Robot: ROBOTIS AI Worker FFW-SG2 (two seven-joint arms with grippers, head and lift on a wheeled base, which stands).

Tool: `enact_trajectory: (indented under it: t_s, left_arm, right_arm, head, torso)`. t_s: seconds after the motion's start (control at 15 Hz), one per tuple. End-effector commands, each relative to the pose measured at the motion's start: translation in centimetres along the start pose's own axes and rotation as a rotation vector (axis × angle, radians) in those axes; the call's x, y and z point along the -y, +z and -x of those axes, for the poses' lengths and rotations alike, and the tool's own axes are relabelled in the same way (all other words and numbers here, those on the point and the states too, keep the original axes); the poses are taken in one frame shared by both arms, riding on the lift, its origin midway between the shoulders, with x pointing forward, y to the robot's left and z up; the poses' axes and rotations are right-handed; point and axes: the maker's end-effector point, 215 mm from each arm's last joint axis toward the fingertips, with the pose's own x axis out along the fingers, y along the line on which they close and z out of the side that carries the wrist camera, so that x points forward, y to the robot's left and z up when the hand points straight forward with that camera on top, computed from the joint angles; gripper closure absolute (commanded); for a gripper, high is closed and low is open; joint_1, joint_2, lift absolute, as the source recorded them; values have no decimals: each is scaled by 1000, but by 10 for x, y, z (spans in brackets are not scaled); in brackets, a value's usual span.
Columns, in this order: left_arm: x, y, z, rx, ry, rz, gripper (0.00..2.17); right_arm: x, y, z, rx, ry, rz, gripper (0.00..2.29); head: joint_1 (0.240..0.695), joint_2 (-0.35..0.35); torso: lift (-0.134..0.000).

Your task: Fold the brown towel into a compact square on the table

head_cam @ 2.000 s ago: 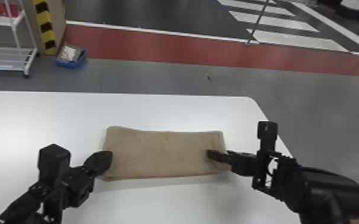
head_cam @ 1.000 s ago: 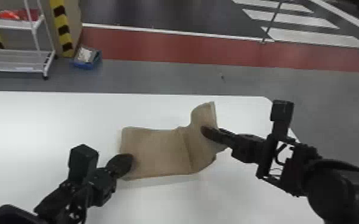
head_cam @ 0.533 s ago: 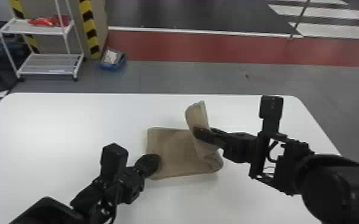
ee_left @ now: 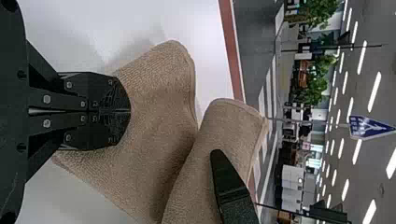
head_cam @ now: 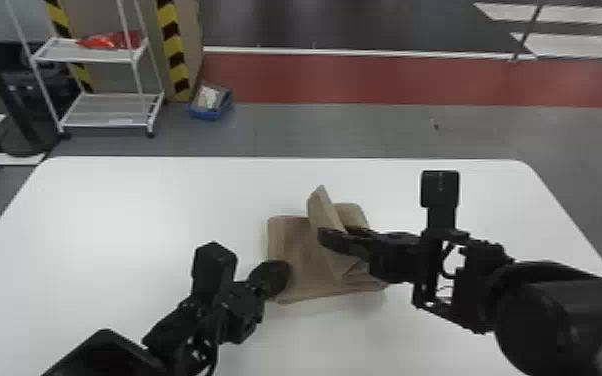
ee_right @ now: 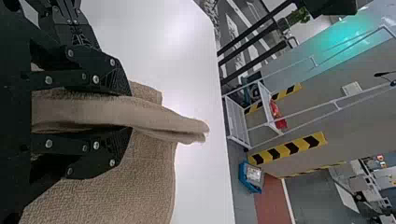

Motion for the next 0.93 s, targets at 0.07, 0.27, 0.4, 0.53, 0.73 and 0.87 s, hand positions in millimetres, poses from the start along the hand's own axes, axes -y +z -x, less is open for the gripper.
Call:
enact_trajectory:
  t_s: [0.07, 0.27, 0.4, 0.53, 0.73, 0.87]
  left_arm:
    - [4, -1, 0, 0, -4, 2, 1794]
    - [4, -4, 2, -3, -2, 6, 1791]
    - [3, -4, 3, -2, 0, 3, 1794]
    - [2, -4, 7, -1, 6, 7, 1791]
    - [-1, 1, 11, 14, 14, 8, 1791]
    - [2, 4, 12, 21, 12, 8, 1791]
  right_arm:
    - [-8, 1, -5, 18, 25, 1, 626]
    - [-10, 5, -7, 71, 46, -10, 502]
    - [-8, 3, 5, 104, 61, -13, 424]
    - [-7, 7, 35, 138, 86, -43, 424]
    - [19, -23, 80, 75, 40, -53, 1747]
    - [34, -34, 107, 63, 31, -66, 2169]
  head:
    - [695, -35]
    - [695, -29]
    - [695, -28]
    - [695, -30]
    - [695, -53]
    - [695, -94]
  torso:
    - [-125]
    - [-125]
    - [-125]
    - [-125]
    - [-125]
    - [-125]
